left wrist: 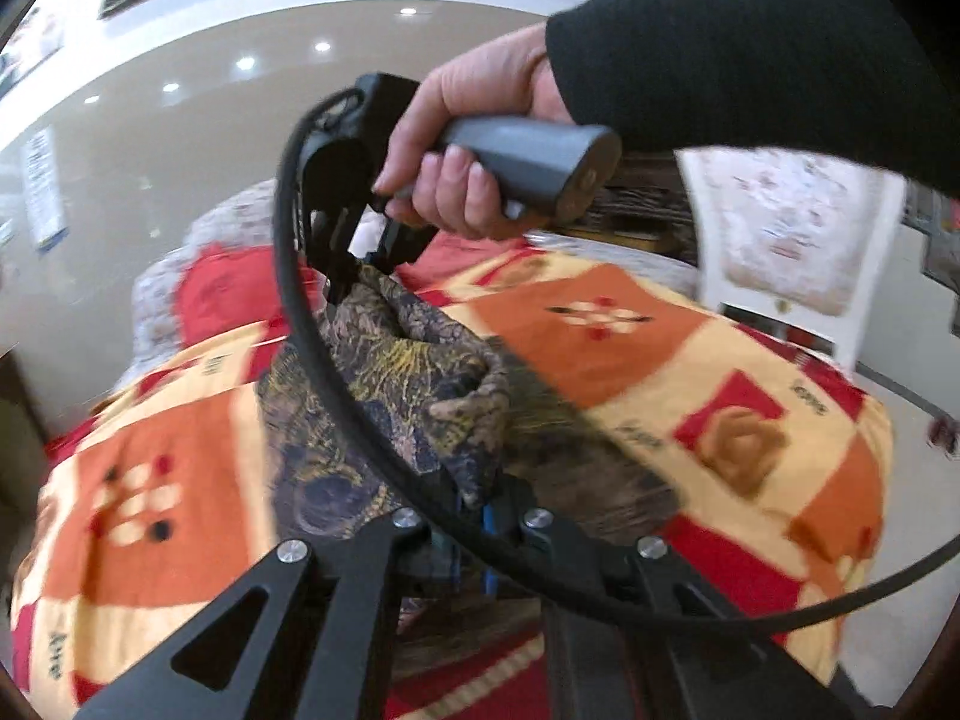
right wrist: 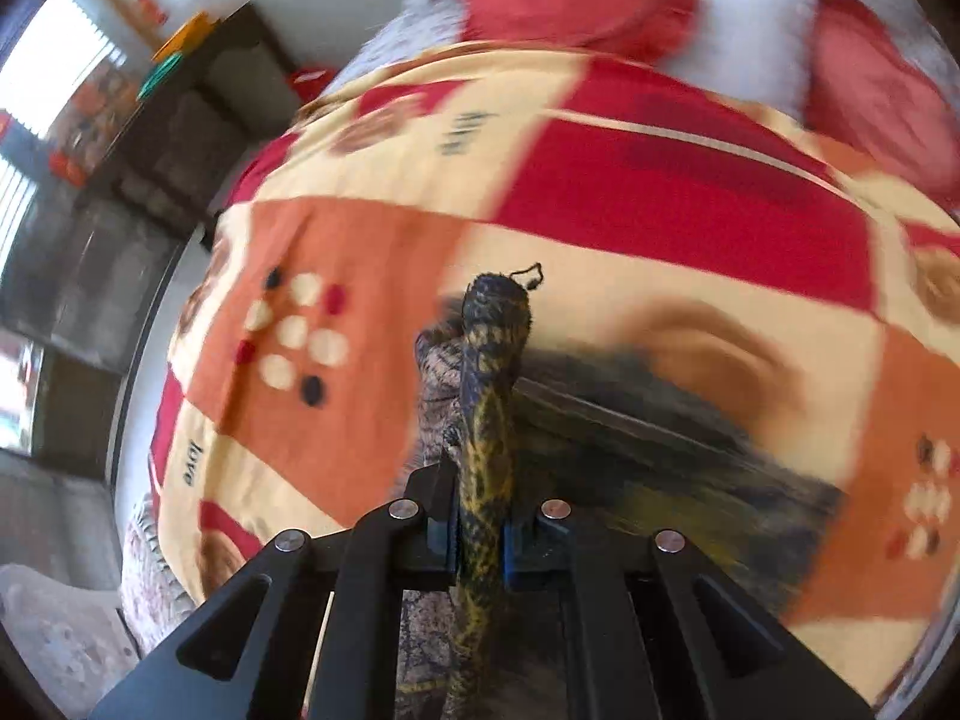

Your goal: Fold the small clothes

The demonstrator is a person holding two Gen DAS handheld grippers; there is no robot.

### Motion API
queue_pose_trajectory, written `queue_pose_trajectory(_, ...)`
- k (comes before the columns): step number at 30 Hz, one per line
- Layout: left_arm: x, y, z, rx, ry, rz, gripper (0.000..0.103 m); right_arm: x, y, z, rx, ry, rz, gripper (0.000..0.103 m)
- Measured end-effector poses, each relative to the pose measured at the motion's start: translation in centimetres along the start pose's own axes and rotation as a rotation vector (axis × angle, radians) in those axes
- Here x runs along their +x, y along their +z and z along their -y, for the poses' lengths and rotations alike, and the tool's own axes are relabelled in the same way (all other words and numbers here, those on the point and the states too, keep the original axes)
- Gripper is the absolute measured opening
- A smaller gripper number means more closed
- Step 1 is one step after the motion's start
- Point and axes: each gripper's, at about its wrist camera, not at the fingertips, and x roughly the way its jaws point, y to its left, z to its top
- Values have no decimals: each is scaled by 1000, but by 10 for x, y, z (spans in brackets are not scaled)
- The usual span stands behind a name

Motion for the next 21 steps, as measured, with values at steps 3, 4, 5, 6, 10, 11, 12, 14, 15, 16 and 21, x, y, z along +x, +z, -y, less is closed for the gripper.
queue_pose_trajectory(3,17,9,31,20,-63,-21,4,-9,-9,49,54,-4,2,23)
queue_pose_trajectory(4,25,11,41,25,-77,-32,4,-9,-14,65,79,-4,2,23)
queue_pose_trajectory(5,31,13,48,28,-85,-42,4,-8,-16,75,94,-4,3,23)
queue_pose_trajectory(6,40,12,54,29,-91,-56,4,-5,-20,87,110,-3,5,23)
queue_pose_trajectory(10,66,-1,67,46,-103,-136,5,23,-29,123,168,-5,-2,23)
queue_pose_trajectory(11,68,-6,70,54,-104,-150,5,29,-32,128,179,-2,-7,24)
queue_pose_trajectory(12,71,-11,71,61,-110,-167,5,40,-35,136,202,-8,-15,24)
queue_pose_trajectory(14,72,-19,69,68,-118,-210,7,50,-40,145,245,0,-8,34)
queue_pose_trajectory(15,70,-22,68,64,-120,-220,8,50,-43,151,281,34,13,34)
queue_pose_trajectory(16,63,-23,63,54,-132,-230,11,46,-46,154,308,68,36,35)
queue_pose_trajectory(21,19,-42,38,52,-134,-234,36,-19,-73,164,374,130,271,37)
